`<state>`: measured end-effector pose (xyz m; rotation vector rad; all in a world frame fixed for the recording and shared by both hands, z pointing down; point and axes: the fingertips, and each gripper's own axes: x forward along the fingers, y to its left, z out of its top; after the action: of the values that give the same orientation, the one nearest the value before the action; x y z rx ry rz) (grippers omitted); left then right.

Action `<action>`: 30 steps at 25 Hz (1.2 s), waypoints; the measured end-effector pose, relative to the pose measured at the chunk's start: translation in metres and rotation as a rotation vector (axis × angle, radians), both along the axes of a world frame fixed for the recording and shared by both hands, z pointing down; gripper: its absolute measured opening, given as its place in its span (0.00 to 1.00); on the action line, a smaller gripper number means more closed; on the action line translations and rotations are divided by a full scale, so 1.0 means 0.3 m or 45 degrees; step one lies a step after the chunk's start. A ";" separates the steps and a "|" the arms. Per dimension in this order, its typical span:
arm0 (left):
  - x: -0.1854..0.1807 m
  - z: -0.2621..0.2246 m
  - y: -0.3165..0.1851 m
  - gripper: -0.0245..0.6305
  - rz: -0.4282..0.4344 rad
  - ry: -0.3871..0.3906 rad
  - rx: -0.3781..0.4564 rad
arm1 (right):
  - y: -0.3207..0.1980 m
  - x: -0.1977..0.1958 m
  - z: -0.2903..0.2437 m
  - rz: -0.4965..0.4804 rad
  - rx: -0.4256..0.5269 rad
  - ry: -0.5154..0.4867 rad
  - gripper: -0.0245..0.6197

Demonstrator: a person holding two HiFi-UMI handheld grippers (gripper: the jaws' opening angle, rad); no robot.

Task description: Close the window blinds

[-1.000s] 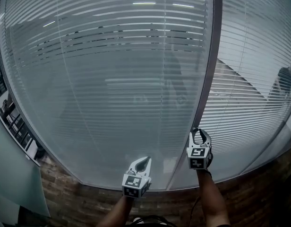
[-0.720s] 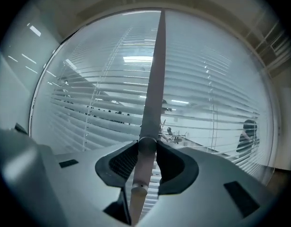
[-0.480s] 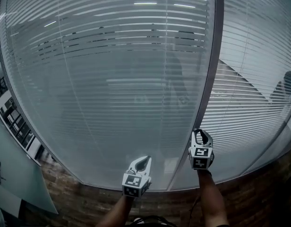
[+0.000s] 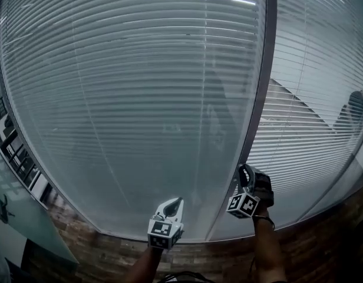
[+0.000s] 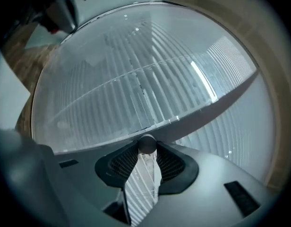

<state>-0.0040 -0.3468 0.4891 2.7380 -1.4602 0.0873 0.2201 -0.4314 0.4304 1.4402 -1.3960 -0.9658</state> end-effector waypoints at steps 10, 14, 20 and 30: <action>0.008 0.008 0.000 0.03 0.000 0.006 -0.005 | 0.001 0.007 0.013 -0.040 -0.047 0.519 0.23; 0.017 -0.011 -0.002 0.03 0.001 0.020 -0.003 | -0.003 0.010 0.005 -0.017 -0.023 0.492 0.23; 0.009 -0.016 0.016 0.03 -0.004 0.015 -0.009 | 0.011 0.008 -0.004 -0.042 -0.034 0.274 0.23; -0.004 0.001 0.021 0.03 -0.027 0.009 -0.016 | 0.109 0.002 -0.065 -0.154 -0.022 -0.709 0.23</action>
<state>-0.0051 -0.3405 0.4894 2.7094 -1.4819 0.0860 0.2206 -0.3987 0.4109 1.7045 -1.9020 -0.6408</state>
